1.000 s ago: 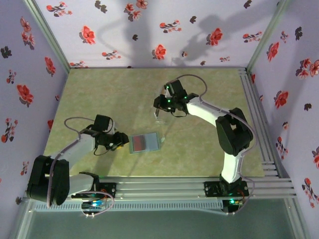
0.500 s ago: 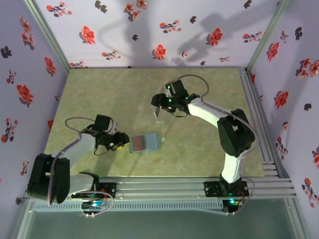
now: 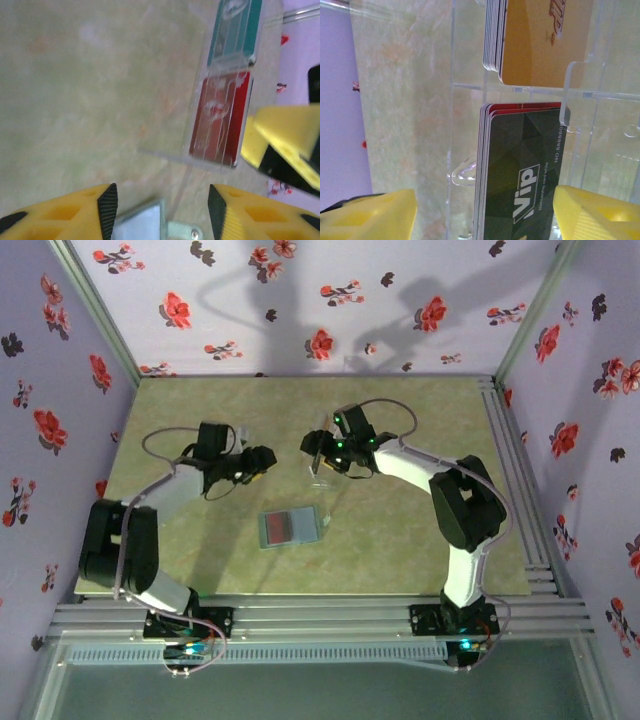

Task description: Put the credit cards into the card holder

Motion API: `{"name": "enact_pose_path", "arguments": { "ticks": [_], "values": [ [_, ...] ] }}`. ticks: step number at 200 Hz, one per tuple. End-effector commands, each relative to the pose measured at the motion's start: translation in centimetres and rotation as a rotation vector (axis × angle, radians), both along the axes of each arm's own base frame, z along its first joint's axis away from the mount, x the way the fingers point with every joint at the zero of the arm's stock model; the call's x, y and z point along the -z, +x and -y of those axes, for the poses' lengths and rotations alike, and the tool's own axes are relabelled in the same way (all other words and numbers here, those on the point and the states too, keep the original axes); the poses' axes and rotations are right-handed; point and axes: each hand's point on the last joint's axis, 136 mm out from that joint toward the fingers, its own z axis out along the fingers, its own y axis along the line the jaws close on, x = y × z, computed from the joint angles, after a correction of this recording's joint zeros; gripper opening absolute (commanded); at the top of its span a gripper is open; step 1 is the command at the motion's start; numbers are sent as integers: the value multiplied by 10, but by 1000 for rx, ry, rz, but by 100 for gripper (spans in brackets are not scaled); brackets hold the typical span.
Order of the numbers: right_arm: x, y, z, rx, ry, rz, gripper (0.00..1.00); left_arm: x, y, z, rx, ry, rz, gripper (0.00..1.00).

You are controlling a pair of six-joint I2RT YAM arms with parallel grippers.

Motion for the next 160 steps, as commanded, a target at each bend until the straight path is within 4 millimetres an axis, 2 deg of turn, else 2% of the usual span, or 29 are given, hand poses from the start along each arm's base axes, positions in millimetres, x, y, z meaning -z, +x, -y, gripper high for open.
{"name": "enact_pose_path", "arguments": {
  "ticks": [1, 23, 44, 71, 76, 90, 103, 132, 160],
  "values": [
    [-9, 1, -1, 9, 33, 6, 76, 14, 20, 6, -4, -21, -17, 51],
    [-11, 1, -4, 16, 73, -20, 77, 34, 33, 16, 3, -32, -56, 49],
    [-15, 0, -6, 10, 91, -31, 77, 38, 43, 34, 25, -57, -48, 49],
    [-11, -5, 12, 22, 4, -53, 78, 44, 48, 61, 63, -85, -64, 48],
    [-9, -6, 17, 22, -23, -50, 79, 45, 47, 67, 72, -87, -66, 48],
    [-6, -9, 29, 12, -89, -35, 94, 45, 46, 80, 96, -87, -62, 48],
    [-7, -13, 34, -6, -109, -35, 97, 46, 39, 94, 126, -91, -75, 47],
    [-11, -16, 52, -2, -156, -7, 97, 45, 27, 116, 171, -101, -89, 47],
    [-15, -16, 63, -30, -161, -9, 94, 51, 23, 120, 169, -111, -112, 46]
  ]
}}
